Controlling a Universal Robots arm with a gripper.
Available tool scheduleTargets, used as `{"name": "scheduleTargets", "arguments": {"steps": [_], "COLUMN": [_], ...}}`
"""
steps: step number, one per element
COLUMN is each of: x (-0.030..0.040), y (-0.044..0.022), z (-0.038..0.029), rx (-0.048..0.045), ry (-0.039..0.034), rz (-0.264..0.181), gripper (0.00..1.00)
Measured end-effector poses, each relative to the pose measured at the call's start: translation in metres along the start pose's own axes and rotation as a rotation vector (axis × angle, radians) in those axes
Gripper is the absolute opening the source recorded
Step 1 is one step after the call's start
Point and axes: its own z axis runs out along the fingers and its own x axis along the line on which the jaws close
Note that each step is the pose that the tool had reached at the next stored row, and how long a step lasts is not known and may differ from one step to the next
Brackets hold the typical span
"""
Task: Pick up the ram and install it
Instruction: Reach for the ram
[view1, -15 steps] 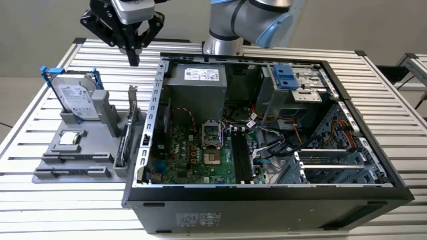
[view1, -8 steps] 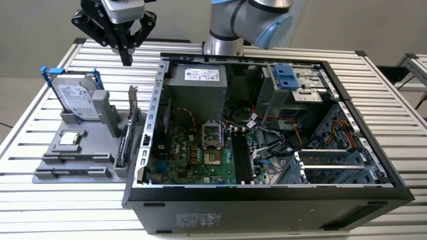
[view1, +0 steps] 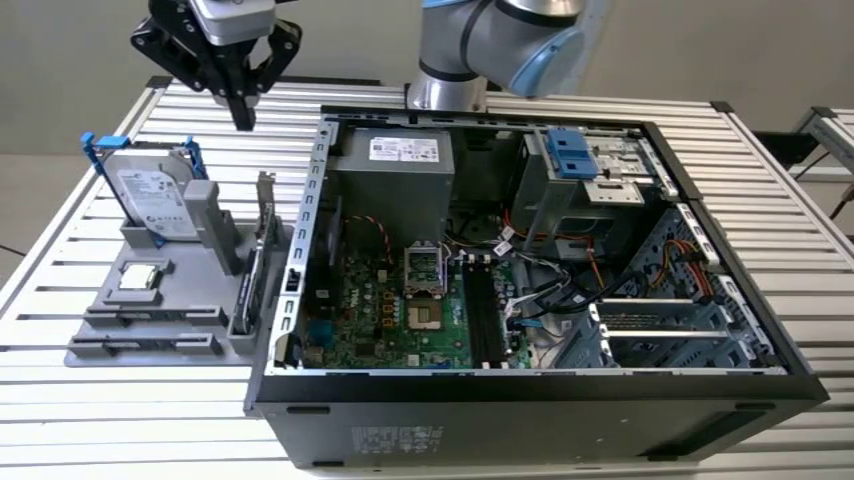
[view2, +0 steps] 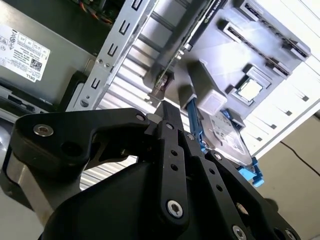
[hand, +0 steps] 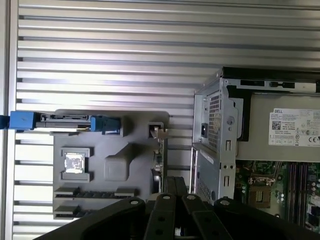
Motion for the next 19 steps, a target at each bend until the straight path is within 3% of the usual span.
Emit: {"name": "scheduleTargets", "arguments": {"steps": [19], "x": [0.0312], "y": [0.0049], "z": [-0.0003], "rx": [-0.0003], "ry": [0.0011], "rz": [-0.022], "gripper": [0.0]}}
